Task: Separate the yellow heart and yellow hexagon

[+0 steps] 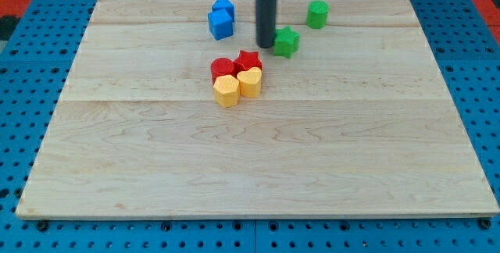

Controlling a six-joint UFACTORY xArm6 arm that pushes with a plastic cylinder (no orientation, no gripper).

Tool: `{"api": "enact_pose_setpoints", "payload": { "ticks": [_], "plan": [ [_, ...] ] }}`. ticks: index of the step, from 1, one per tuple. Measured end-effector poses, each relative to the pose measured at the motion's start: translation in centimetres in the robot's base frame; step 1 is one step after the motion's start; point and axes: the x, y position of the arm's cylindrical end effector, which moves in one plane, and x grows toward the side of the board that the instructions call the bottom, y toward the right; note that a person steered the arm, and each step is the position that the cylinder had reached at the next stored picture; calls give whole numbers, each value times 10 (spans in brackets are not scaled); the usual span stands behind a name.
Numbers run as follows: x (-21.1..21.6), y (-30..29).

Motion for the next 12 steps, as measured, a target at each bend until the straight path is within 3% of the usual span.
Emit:
{"api": "enact_pose_setpoints", "payload": {
  "ticks": [3,5,7,8,9,10,12],
  "plan": [
    [30,33],
    [-4,50],
    [-1,76],
    [7,78],
    [51,100],
    [78,97],
    [67,-4]
  ]
}}
